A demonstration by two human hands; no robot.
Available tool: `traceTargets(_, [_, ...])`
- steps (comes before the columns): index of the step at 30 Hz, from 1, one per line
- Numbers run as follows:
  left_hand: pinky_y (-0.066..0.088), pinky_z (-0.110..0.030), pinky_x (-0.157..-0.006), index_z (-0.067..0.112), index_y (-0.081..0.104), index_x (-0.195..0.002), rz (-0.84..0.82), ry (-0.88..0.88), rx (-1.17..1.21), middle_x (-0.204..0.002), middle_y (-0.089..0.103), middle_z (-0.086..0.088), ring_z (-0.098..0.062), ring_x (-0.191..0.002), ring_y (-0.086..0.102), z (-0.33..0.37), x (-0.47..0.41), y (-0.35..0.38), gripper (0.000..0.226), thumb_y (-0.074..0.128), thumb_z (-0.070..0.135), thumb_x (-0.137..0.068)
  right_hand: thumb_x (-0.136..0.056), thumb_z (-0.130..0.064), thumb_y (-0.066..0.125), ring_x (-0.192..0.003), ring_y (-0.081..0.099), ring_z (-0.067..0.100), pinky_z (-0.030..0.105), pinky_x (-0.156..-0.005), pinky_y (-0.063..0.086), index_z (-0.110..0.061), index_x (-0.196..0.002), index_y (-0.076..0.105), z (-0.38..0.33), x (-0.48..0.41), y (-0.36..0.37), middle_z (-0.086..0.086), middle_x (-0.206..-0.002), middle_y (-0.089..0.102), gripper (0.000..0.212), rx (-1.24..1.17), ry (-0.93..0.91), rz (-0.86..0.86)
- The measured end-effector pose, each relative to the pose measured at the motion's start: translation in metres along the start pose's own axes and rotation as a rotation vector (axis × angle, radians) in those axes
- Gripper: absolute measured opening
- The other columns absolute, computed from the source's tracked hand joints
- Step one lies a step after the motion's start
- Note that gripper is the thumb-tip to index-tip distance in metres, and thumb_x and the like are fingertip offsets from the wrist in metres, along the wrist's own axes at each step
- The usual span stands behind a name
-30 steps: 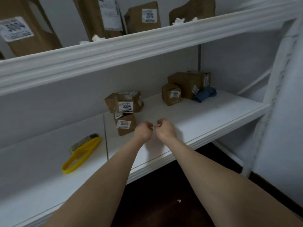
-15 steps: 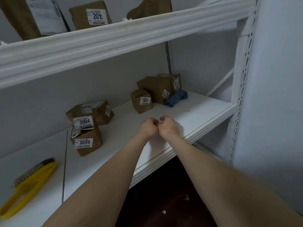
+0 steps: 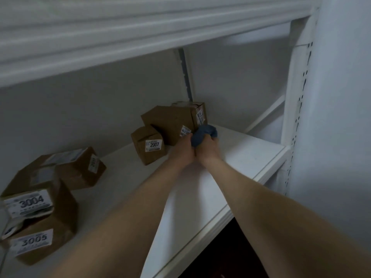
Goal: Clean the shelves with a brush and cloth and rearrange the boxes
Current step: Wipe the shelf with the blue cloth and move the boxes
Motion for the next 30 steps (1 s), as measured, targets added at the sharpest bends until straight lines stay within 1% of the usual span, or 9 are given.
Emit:
traceTargets(2, [0.036,-0.031,-0.101,0.008,0.043,-0.136,-0.027,0.047,-0.053,-0.139,0.048,-0.014,-0.027,-0.126,0.047,0.003,-0.019,0.007,0.038,0.041,0.018,-0.100,-0.092,-0.016,0.049,-0.119,0.047,0.033,0.035,-0.091,0.041,-0.007,-0.137,0.040,0.008,-0.016,-0.001,0.017,-0.136,0.040,0.047,-0.036,0.013,0.019])
traceTargets(7, [0.034,-0.033,-0.108,0.005,0.045,-0.135,-0.172,0.088,-0.065,-0.138,0.048,-0.016,-0.028,-0.126,0.047,0.006,-0.060,0.025,0.036,0.040,0.011,-0.100,-0.096,-0.017,0.047,-0.120,0.048,0.035,0.043,-0.102,0.043,-0.011,-0.143,0.038,0.015,-0.044,-0.005,0.014,-0.141,0.034,0.049,-0.134,0.067,0.030])
traceTargets(10, [0.030,-0.034,-0.111,0.003,0.039,-0.138,-0.239,0.024,-0.136,-0.142,0.043,-0.017,-0.029,-0.131,0.042,0.005,-0.073,0.038,0.039,0.038,0.011,-0.100,-0.096,-0.018,0.047,-0.117,0.051,0.036,0.041,-0.098,0.045,-0.013,-0.140,0.041,0.021,-0.052,-0.011,0.015,-0.136,0.039,0.045,-0.176,0.085,0.071])
traceTargets(13, [0.030,-0.035,-0.112,-0.001,0.040,-0.138,-0.254,-0.010,-0.108,-0.144,0.042,-0.019,-0.030,-0.133,0.041,0.018,-0.068,0.049,0.040,0.038,0.010,-0.100,-0.095,-0.010,0.043,-0.114,0.055,0.032,0.031,-0.089,0.044,-0.005,-0.126,0.055,0.031,-0.058,-0.020,0.018,-0.128,0.054,0.034,-0.137,0.112,0.122])
traceTargets(18, [0.045,-0.032,-0.081,-0.006,0.060,-0.110,-0.334,0.004,-0.061,-0.113,0.063,-0.025,-0.035,-0.106,0.059,0.039,-0.045,0.058,0.025,0.046,0.008,-0.096,-0.093,-0.018,0.044,-0.109,0.058,0.030,0.030,-0.082,0.040,-0.012,-0.107,0.065,0.045,-0.052,-0.036,0.013,-0.117,0.063,0.026,0.049,0.213,0.233])
traceTargets(22, [0.044,-0.029,-0.073,-0.002,0.066,-0.092,-0.352,0.000,-0.057,-0.099,0.069,-0.021,-0.032,-0.094,0.064,0.033,-0.016,0.048,0.019,0.055,0.013,-0.089,-0.094,-0.027,0.038,-0.104,0.057,0.029,0.033,-0.087,0.044,-0.019,-0.109,0.061,0.040,-0.032,-0.036,0.009,-0.107,0.065,0.028,0.247,0.195,0.197])
traceTargets(25, [0.045,-0.031,-0.073,0.006,0.062,-0.072,-0.366,-0.039,-0.002,-0.096,0.069,-0.024,-0.028,-0.081,0.062,0.018,0.009,0.029,0.016,0.061,0.015,-0.086,-0.093,-0.027,0.043,-0.105,0.059,0.028,0.038,-0.089,0.049,-0.017,-0.109,0.063,0.018,-0.012,-0.022,0.009,-0.108,0.066,0.028,0.345,0.148,0.063])
traceTargets(27, [0.043,-0.026,-0.068,0.008,0.059,-0.071,-0.370,-0.078,-0.011,-0.098,0.068,-0.024,-0.027,-0.083,0.061,0.004,0.026,0.013,0.017,0.063,0.017,-0.085,-0.088,-0.028,0.050,-0.107,0.058,0.029,0.041,-0.090,0.050,-0.015,-0.107,0.064,0.003,0.005,-0.006,0.009,-0.108,0.065,0.027,0.334,0.123,-0.037])
traceTargets(30, [0.039,-0.020,-0.054,-0.001,0.064,-0.091,-0.361,-0.179,0.025,-0.103,0.066,-0.026,-0.036,-0.098,0.062,-0.021,0.043,-0.009,0.019,0.063,0.018,-0.088,-0.092,-0.031,0.049,-0.108,0.055,0.031,0.040,-0.089,0.049,-0.013,-0.109,0.062,-0.016,0.023,0.020,0.012,-0.112,0.064,0.029,0.320,0.037,-0.135])
Point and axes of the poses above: each hand's wrist, its own x-axis away from the middle knuckle, its own y-axis out of the palm, z = x × y, the point moved 2 cm from there along -x, towards the middle knuckle
